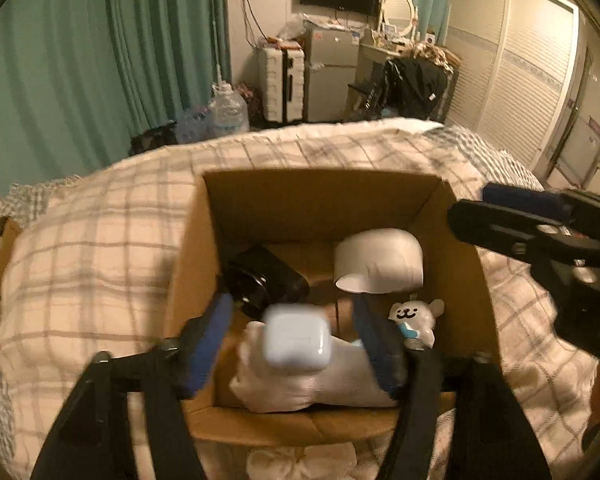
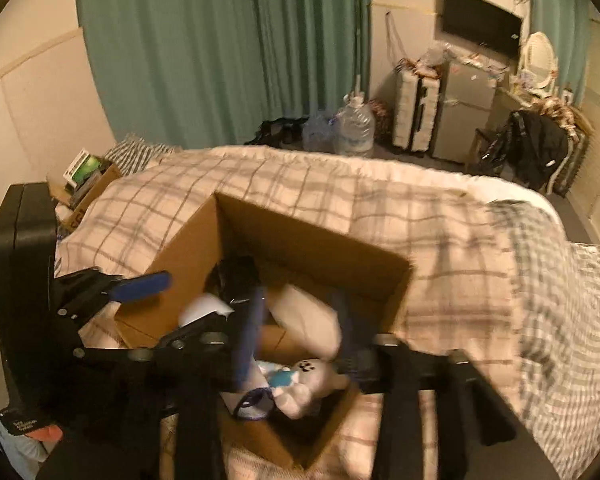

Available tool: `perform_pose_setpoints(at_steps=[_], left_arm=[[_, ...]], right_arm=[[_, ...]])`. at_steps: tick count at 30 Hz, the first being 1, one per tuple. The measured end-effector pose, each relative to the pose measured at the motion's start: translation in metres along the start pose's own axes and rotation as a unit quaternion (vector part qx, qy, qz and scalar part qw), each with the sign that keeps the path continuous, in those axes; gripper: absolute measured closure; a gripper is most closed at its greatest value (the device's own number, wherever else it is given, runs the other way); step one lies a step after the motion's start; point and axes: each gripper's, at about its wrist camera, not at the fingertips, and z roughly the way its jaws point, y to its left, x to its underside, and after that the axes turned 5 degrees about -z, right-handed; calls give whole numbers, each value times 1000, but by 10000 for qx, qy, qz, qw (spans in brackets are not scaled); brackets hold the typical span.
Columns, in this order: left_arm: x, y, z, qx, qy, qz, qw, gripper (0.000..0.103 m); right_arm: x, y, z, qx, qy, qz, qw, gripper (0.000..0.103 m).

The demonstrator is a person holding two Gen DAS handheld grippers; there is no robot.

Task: Organize objects
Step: 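Lower the earbud case into the box with the left tool while the right tool drops the tape roll in, then grasp the white plastic tube beside the box with the right tool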

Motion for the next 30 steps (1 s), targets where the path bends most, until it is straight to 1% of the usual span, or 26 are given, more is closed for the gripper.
perform_pose_setpoints(at_steps=[3, 4, 5, 6, 7, 9, 10, 12, 14, 16, 17, 20, 23, 25, 26, 29, 30], left_arm=[[2, 3, -29, -70, -218, -12, 9997, 14], [3, 5, -43, -104, -295, -16, 9995, 13], [4, 7, -53, -122, -360, -22, 9993, 12], [4, 7, -61, -131, -405, -31, 9991, 10], [4, 9, -71, -144, -460, -49, 9988, 9], [10, 15, -91, -199, -562, -90, 9982, 3], [14, 18, -101, -244, -619, -107, 9977, 2], [27, 23, -121, -309, -736, -146, 9967, 0], [38, 26, -130, -349, -763, -164, 9963, 0], [51, 29, -137, -419, -765, -223, 9959, 0], [63, 31, -139, -500, -756, -308, 9954, 0], [89, 32, -135, -553, -626, -356, 9959, 0], [116, 30, -117, -689, -446, -370, 9959, 0], [128, 35, -106, -751, -341, -427, 9957, 0], [136, 38, -96, -793, -216, -505, 9953, 0], [147, 49, -76, -944, 174, -651, 9933, 0], [149, 52, -73, -954, 221, -694, 9928, 0]], right_arm=[[-1, -3, -33, 216, -142, -6, 9997, 57], [-1, -3, -43, 295, -176, 6, 9994, 55], [0, -3, -60, 416, -241, 27, 9988, 49], [-1, -3, -70, 490, -288, 45, 9984, 47], [1, -3, -85, 568, -352, 65, 9977, 45], [4, -1, -107, 629, -438, 73, 9970, 43], [6, 2, -116, 649, -485, 66, 9967, 42], [12, 9, -136, 688, -600, 41, 9958, 35], [21, 19, -150, 723, -694, -25, 9950, 32], [30, 29, -155, 735, -727, -87, 9946, 32], [36, 35, -155, 730, -726, -132, 9946, 32], [58, 51, -146, 690, -703, -259, 9948, 32], [80, 64, -117, 482, -568, -260, 9969, 32], [92, 70, -95, 411, -381, -297, 9980, 32], [99, 74, -82, 384, -262, -340, 9983, 32], [122, 80, -38, 254, 210, -363, 9988, 32], [131, 82, -20, 157, 459, -338, 9983, 33]])
